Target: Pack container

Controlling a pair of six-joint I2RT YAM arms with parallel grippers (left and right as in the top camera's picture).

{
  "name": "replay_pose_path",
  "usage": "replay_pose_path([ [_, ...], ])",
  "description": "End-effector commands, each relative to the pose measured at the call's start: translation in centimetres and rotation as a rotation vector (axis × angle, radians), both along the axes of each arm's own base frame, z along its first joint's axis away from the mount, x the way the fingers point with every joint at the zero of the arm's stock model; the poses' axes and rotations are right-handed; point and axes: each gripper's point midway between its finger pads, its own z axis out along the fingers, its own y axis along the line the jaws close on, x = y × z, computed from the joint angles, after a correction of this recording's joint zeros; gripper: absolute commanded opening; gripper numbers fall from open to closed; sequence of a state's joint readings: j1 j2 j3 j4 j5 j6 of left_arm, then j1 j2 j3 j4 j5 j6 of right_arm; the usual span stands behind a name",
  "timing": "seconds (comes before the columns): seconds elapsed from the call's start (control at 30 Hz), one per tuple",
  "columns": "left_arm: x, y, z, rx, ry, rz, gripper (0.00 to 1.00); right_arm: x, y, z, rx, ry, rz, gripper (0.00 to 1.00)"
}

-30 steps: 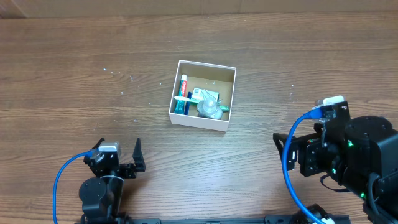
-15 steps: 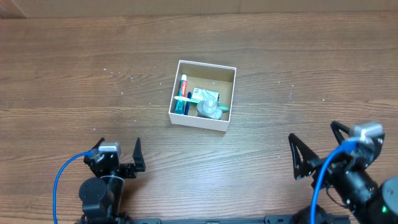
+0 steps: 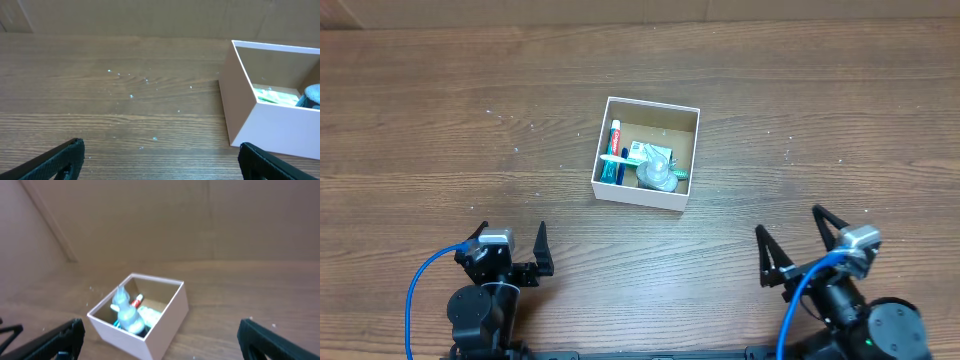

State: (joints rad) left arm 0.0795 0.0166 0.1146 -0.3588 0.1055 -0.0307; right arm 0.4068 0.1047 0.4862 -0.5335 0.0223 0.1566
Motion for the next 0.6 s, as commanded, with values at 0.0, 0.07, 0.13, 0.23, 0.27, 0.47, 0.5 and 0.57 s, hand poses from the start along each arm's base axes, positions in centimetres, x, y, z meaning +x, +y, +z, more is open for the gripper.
replay_pose_path([
  [0.0,0.0,-0.1,0.0,-0.015,-0.009,-0.002,1.00,0.2,0.8,-1.6,0.054,-0.025,0.036,1.00],
  [0.07,0.0,-0.1,0.0,-0.015,-0.009,-0.002,1.00,0.5,1.0,-2.2,0.084,-0.042,0.035,1.00],
  [0.13,0.0,-0.1,0.0,-0.015,-0.009,-0.002,1.00,0.9,1.1,-2.7,0.097,-0.051,0.035,1.00],
  [0.23,0.0,-0.1,0.0,-0.015,-0.009,-0.002,1.00,1.4,1.3,-3.3,0.115,-0.052,0.030,1.00],
  [0.27,0.0,-0.1,0.0,-0.016,-0.009,-0.001,1.00,1.5,1.3,-3.6,0.115,-0.051,0.029,1.00],
  [0.47,0.0,-0.1,0.0,-0.015,-0.009,-0.002,1.00,2.5,1.7,-5.4,0.123,-0.069,0.031,1.00],
  [0.5,0.0,-0.1,0.0,-0.015,-0.009,-0.002,1.00,2.6,1.8,-5.7,0.125,-0.073,0.033,1.00],
  [0.57,0.0,-0.1,0.0,-0.015,-0.009,-0.002,1.00,2.8,2.0,-6.1,0.129,-0.084,0.041,1.00],
])
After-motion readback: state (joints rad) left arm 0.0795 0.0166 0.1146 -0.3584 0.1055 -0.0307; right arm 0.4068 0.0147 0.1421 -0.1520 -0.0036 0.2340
